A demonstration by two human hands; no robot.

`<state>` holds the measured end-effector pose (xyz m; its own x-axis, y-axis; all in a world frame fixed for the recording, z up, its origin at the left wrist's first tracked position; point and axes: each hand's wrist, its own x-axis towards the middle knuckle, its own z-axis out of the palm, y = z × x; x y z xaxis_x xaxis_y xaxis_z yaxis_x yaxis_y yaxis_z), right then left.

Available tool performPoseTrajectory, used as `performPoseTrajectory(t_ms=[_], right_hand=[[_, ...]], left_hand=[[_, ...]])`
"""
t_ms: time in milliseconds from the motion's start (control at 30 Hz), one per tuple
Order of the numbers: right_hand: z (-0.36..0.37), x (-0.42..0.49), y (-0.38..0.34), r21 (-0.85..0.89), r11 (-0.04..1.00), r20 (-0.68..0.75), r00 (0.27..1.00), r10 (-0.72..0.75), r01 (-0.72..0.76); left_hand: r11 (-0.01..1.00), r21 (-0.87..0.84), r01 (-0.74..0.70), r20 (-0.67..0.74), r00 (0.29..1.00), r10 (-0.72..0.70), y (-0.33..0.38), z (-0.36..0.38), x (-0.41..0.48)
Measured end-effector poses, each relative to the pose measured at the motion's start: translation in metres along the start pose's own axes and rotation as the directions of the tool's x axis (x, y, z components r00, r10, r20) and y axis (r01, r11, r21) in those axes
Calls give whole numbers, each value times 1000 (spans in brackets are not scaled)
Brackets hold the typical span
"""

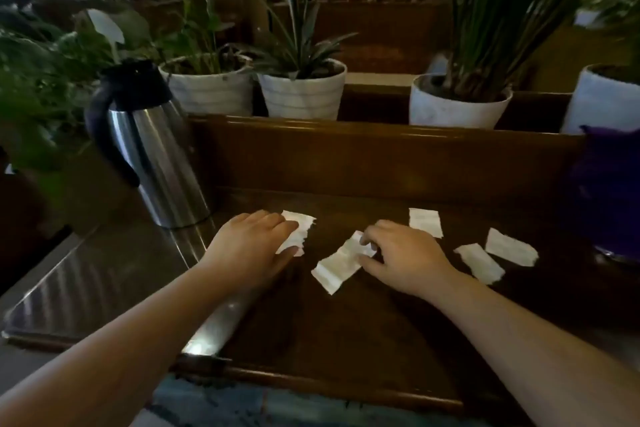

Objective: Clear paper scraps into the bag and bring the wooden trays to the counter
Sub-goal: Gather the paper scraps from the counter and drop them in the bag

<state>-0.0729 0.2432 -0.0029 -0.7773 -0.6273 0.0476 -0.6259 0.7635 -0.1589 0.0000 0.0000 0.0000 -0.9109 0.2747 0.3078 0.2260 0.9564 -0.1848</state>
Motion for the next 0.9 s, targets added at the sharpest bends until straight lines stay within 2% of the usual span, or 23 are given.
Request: performPoseTrajectory(t_ms=[100,233,433,533,600,700,800,900], right_hand=[[6,22,-1,-27,999,35,999,29,-28],[17,42,0,-14,999,118,992,46,-44],[24,53,0,59,998,131,990,-45,37],[21,51,6,107,992,70,995,-71,63],[17,46,14,140,988,29,997,-72,68],[9,36,33,169,984,-13,998,-61,62],[-2,20,56,193,980,-14,999,-41,43],[-15,-4,75,181,984,27,1000,-5,0]], left_hand=[[1000,-25,17,-28,999,-18,-3,11,7],[999,-29,32,50,998,-30,-6,19,19],[993,-32,117,146,983,-111,-11,33,42],[986,-20,164,332,932,-148,-17,45,55],[986,-45,159,425,897,-125,-20,53,58],[992,-48,119,400,912,-90,-15,58,64],[995,-94,34,299,954,-5,4,57,74],[975,-217,-39,165,983,77,28,49,91]])
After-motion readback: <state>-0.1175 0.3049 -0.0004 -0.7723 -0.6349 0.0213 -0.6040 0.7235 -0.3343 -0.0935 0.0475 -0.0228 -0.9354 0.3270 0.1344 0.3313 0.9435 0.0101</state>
